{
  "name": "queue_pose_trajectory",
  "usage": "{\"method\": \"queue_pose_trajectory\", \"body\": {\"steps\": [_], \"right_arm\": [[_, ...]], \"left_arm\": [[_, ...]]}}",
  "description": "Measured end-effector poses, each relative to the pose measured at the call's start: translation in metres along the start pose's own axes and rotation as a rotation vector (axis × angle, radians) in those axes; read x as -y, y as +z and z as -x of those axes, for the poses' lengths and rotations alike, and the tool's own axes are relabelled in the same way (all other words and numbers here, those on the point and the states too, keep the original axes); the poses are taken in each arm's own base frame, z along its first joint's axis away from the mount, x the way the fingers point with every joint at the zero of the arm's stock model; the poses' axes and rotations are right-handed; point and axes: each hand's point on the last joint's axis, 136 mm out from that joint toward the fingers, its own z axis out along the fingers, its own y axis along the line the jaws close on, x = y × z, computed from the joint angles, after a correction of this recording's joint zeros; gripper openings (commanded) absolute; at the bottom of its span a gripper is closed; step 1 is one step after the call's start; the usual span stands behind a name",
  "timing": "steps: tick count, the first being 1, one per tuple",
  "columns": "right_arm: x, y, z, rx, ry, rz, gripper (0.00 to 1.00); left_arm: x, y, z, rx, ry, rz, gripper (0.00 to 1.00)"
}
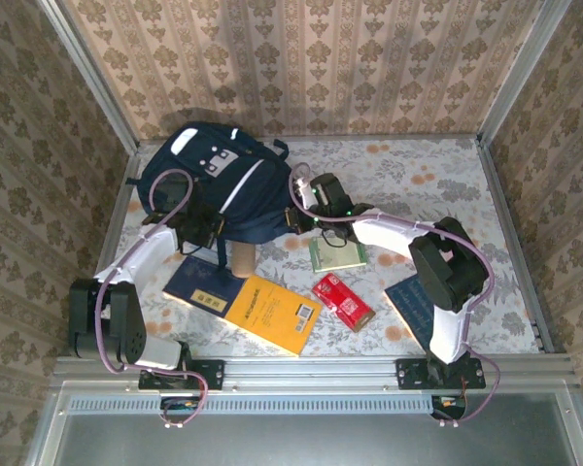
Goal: Pack the student bag
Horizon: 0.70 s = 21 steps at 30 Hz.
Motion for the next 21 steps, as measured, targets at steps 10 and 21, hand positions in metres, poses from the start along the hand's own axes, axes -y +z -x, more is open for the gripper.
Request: {"method": "queue_pose_trajectory", "body": {"steps": [10, 21], "right_arm": [[0.043, -0.022, 0.022, 0.065, 0.051, -0.146, 0.00], [0.036, -0.124, 0.019, 0.269, 0.058, -0.236, 0.00]], "left_arm": [[0.076, 0.003, -0.008, -0.095, 0.244, -0.040, 0.00], [0.162, -0.012, -0.074, -0.204, 0.600, -0.201, 0.13]]}}
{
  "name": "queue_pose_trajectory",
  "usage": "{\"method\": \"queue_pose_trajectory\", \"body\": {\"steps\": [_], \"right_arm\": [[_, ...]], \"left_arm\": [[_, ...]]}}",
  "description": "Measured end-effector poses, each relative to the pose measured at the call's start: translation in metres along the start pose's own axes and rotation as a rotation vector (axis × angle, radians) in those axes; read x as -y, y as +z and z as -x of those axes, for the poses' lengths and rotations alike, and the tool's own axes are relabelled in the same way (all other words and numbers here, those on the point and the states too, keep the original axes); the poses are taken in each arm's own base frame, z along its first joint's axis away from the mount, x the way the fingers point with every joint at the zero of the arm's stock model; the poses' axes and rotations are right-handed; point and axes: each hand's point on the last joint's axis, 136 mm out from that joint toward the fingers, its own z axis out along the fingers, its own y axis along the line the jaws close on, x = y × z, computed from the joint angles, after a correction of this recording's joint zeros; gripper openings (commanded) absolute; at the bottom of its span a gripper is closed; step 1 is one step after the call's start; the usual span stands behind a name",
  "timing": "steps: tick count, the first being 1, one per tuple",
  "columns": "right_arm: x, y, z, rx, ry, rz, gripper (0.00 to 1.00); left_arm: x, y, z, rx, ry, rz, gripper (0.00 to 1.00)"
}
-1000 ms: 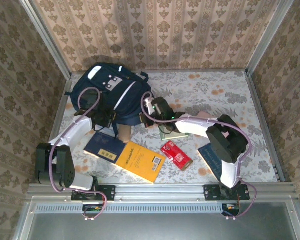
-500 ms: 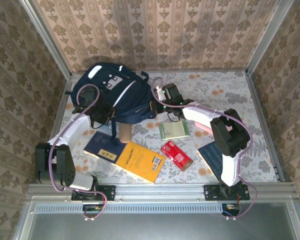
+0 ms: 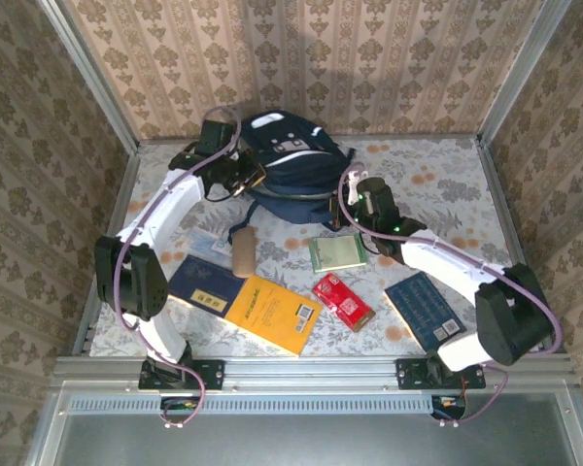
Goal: Pack the student bag
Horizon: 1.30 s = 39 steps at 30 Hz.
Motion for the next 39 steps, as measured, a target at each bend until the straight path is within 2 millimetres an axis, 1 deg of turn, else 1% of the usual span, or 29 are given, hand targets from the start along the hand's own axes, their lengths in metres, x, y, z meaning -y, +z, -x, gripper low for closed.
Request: {"method": "queue_pose_trajectory", "body": {"steps": [2, 3, 5, 6, 9, 11, 13, 15, 17, 19, 21, 22, 26, 31, 34, 37, 38, 39], "right_arm": [[-0.010, -0.001, -0.007, -0.010, 0.000, 0.023, 0.00], [-0.017, -0.001, -0.011, -0.020, 0.000, 0.038, 0.00], [-0.029, 0.001, -0.018, -0.037, 0.009, 0.063, 0.00], [-0.037, 0.003, -0.022, -0.044, 0.012, 0.080, 0.00], [-0.062, 0.013, -0.039, -0.074, 0.030, 0.128, 0.00], [-0.077, 0.022, -0.058, -0.111, 0.043, 0.155, 0.00], [-0.091, 0.032, -0.075, -0.151, 0.062, 0.179, 0.00], [-0.103, 0.041, -0.084, -0.176, 0.075, 0.203, 0.00], [-0.116, 0.049, -0.084, -0.178, 0.086, 0.226, 0.00], [-0.129, 0.054, -0.078, -0.165, 0.098, 0.260, 0.00], [-0.138, 0.056, -0.074, -0.157, 0.101, 0.281, 0.00], [-0.141, 0.056, -0.072, -0.151, 0.101, 0.290, 0.00], [-0.147, 0.057, -0.071, -0.148, 0.098, 0.304, 0.00], [-0.148, 0.057, -0.074, -0.157, 0.095, 0.311, 0.00], [-0.148, 0.058, -0.075, -0.159, 0.092, 0.310, 0.00], [-0.146, 0.060, -0.078, -0.166, 0.092, 0.305, 0.00], [-0.146, 0.060, -0.079, -0.167, 0.092, 0.304, 0.00], [-0.145, 0.061, -0.079, -0.168, 0.091, 0.302, 0.00]], "left_arm": [[-0.002, -0.001, 0.003, 0.007, 0.003, 0.000, 0.22], [-0.007, 0.000, 0.006, 0.011, -0.005, 0.004, 0.26], [-0.021, 0.000, 0.009, 0.016, -0.031, 0.020, 0.36], [-0.031, 0.000, 0.009, 0.015, -0.054, 0.034, 0.41], [-0.063, -0.006, 0.001, 0.013, -0.130, 0.077, 0.53], [-0.077, -0.015, -0.007, 0.018, -0.174, 0.095, 0.57], [-0.087, -0.029, -0.019, 0.025, -0.224, 0.103, 0.60], [-0.090, -0.045, -0.026, 0.039, -0.264, 0.097, 0.61], [-0.088, -0.057, -0.031, 0.056, -0.296, 0.082, 0.61], [-0.084, -0.068, -0.033, 0.071, -0.328, 0.064, 0.60], [-0.081, -0.071, -0.037, 0.070, -0.355, 0.061, 0.59], [-0.081, -0.070, -0.040, 0.061, -0.369, 0.066, 0.56], [-0.091, -0.051, -0.057, -0.008, -0.425, 0.129, 0.50], [-0.105, -0.016, -0.078, -0.104, -0.476, 0.210, 0.49], [-0.109, 0.000, -0.087, -0.143, -0.487, 0.240, 0.46], [-0.109, 0.010, -0.088, -0.161, -0.498, 0.253, 0.40], [-0.109, 0.012, -0.088, -0.163, -0.503, 0.254, 0.35], [-0.109, 0.014, -0.088, -0.166, -0.510, 0.256, 0.28]]}}
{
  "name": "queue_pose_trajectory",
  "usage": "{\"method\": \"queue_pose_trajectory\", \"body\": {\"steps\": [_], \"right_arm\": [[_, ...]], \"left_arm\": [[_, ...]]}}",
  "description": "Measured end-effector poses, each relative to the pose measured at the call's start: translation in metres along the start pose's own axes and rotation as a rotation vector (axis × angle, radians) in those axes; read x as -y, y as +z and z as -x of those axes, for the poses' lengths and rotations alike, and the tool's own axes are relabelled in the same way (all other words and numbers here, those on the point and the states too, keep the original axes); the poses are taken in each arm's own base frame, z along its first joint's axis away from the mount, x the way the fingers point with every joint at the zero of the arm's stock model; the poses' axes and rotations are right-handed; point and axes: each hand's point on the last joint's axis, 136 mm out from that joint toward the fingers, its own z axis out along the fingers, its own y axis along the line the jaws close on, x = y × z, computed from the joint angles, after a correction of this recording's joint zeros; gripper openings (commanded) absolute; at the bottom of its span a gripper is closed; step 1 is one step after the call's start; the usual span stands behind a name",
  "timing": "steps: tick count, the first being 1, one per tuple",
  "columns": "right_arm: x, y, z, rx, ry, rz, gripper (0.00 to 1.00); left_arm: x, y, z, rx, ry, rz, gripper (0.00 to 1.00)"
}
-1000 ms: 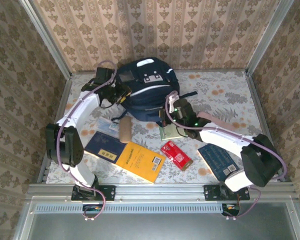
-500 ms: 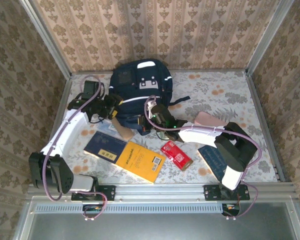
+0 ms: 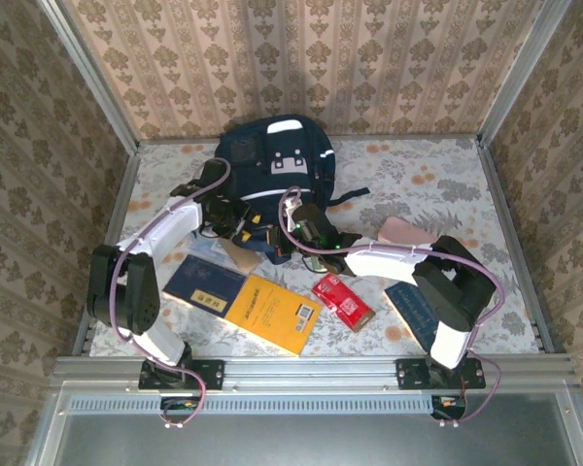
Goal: Pack the student bag
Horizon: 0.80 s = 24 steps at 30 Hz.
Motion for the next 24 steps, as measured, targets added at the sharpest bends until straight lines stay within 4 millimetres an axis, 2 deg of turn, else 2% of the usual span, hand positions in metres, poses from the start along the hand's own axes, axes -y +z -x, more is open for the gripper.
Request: {"method": "queue_pose_trajectory", "body": {"steps": [4, 14, 19, 24], "right_arm": [[0.003, 0.002, -0.003, -0.006, -0.007, -0.008, 0.00], [0.012, 0.002, -0.009, -0.013, -0.090, -0.040, 0.00], [0.030, -0.010, -0.007, -0.009, -0.110, -0.067, 0.00], [0.054, -0.023, 0.006, 0.001, -0.102, -0.091, 0.00]], "left_arm": [[-0.002, 0.007, 0.002, -0.009, -0.023, 0.015, 0.00], [0.004, 0.003, 0.009, 0.005, -0.027, 0.008, 0.00], [0.005, -0.003, 0.015, 0.013, -0.038, -0.008, 0.00], [0.015, -0.018, 0.022, 0.041, -0.035, -0.056, 0.00]]}}
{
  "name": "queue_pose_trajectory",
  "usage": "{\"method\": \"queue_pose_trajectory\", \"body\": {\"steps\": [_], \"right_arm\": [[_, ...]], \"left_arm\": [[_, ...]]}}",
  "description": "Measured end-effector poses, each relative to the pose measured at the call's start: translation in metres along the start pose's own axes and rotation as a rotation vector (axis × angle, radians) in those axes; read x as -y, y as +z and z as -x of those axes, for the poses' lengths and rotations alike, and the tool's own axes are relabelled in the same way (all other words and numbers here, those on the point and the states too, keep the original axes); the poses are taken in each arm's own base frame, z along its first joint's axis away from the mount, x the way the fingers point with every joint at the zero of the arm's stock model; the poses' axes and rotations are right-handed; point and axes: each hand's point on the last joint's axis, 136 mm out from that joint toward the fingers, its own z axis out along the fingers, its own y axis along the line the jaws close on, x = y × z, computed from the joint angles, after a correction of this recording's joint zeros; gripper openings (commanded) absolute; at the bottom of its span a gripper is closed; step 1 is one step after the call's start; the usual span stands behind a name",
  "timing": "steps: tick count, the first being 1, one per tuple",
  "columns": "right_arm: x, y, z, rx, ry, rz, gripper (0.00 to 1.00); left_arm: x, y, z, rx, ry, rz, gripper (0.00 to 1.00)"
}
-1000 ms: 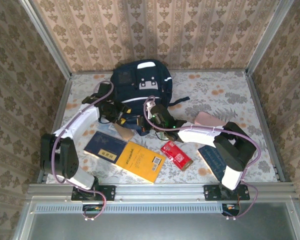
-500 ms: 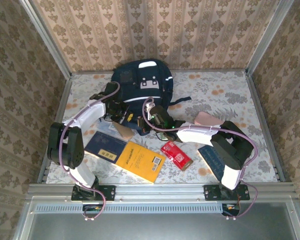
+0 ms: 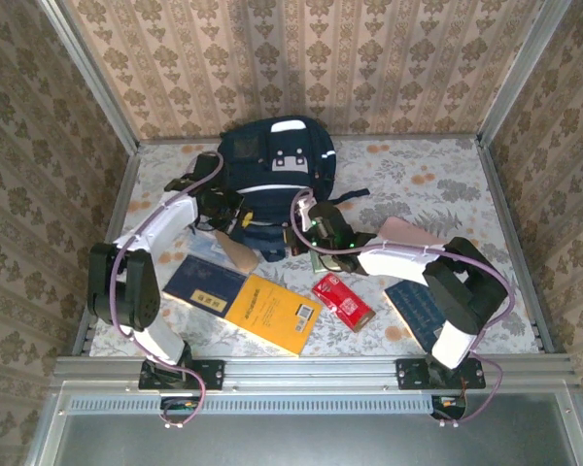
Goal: Pack the student bag
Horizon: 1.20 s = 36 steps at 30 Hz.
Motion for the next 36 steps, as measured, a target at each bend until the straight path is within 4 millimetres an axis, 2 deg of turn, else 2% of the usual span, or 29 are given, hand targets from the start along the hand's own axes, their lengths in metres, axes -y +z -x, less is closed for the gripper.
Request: {"method": "queue_pose_trajectory", "body": {"steps": [10, 17, 25, 30, 36], "right_arm": [[0.050, -0.010, 0.002, 0.001, 0.030, -0.071, 0.00], [0.076, -0.014, 0.020, 0.057, 0.059, -0.107, 0.00], [0.121, 0.003, 0.036, 0.089, 0.134, -0.157, 0.01], [0.147, 0.015, 0.048, 0.114, 0.194, -0.170, 0.01], [0.181, 0.040, 0.072, 0.144, 0.267, -0.171, 0.02]], "left_arm": [[0.017, -0.020, 0.009, 0.034, 0.009, -0.063, 0.00], [0.033, -0.041, 0.014, 0.065, 0.018, -0.119, 0.00], [0.047, -0.068, 0.023, 0.115, 0.023, -0.181, 0.00], [0.051, -0.073, 0.023, 0.123, 0.028, -0.192, 0.00], [0.055, -0.077, 0.023, 0.130, 0.033, -0.202, 0.00]]}}
